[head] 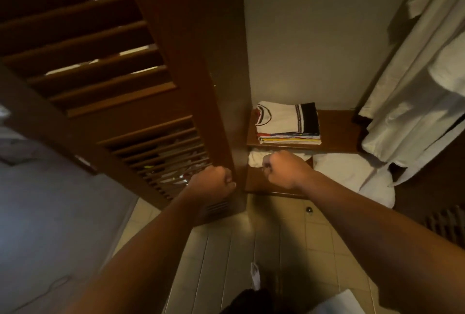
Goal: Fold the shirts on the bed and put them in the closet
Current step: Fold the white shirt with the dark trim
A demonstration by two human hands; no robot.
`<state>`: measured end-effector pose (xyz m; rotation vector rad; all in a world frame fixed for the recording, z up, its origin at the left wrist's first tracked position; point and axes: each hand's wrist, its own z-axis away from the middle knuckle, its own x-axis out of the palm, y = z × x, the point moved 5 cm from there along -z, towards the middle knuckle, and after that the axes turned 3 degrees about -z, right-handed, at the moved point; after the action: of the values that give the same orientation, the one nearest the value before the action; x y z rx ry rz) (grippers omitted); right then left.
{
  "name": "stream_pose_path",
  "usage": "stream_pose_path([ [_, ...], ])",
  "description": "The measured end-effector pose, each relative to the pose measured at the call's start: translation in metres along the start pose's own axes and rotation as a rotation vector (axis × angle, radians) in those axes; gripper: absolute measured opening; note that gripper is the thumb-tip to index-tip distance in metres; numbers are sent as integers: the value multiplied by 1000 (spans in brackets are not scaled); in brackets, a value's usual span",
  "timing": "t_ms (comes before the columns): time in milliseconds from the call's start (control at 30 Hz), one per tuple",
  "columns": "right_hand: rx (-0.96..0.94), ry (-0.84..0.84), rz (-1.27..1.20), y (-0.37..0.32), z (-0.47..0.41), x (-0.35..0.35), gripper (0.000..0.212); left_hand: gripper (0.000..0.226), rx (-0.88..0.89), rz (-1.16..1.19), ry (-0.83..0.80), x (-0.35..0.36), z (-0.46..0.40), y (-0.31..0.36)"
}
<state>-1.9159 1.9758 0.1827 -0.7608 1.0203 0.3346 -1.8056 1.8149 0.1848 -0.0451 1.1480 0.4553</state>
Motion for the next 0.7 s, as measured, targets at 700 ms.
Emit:
stream_pose_path([
  [700, -479, -374, 249, -380, -156, 173, 25, 24, -535, 329, 93, 40, 150, -400],
])
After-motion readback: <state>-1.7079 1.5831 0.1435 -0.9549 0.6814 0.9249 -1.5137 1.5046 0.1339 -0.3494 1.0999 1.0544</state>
